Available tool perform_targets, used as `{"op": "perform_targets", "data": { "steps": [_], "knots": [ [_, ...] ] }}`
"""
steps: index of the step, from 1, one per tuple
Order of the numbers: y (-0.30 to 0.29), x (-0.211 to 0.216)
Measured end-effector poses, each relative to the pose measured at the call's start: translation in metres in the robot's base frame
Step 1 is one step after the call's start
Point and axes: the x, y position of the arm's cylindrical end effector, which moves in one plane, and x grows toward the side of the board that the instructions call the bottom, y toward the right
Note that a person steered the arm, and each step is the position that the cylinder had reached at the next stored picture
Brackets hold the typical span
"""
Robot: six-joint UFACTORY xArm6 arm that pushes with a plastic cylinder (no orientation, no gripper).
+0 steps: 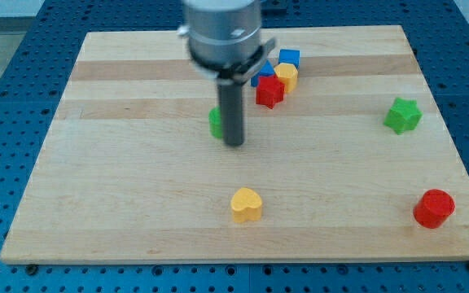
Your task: Slide the green circle to the left of the red star
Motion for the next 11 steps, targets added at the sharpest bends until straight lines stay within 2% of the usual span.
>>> {"op": "perform_targets", "data": {
  "steps": [1,2,4,5,7,8,9,10,11],
  "knots": [
    [0.022,-0.045],
    [0.021,-0.032],
    [0.021,0.041],
    [-0.005,0.057],
    [-0.079,0.056],
    [-0.065,0.034],
    [-0.018,-0.019],
    [0.006,-0.049],
    [0.005,-0.048]
  ]
}}
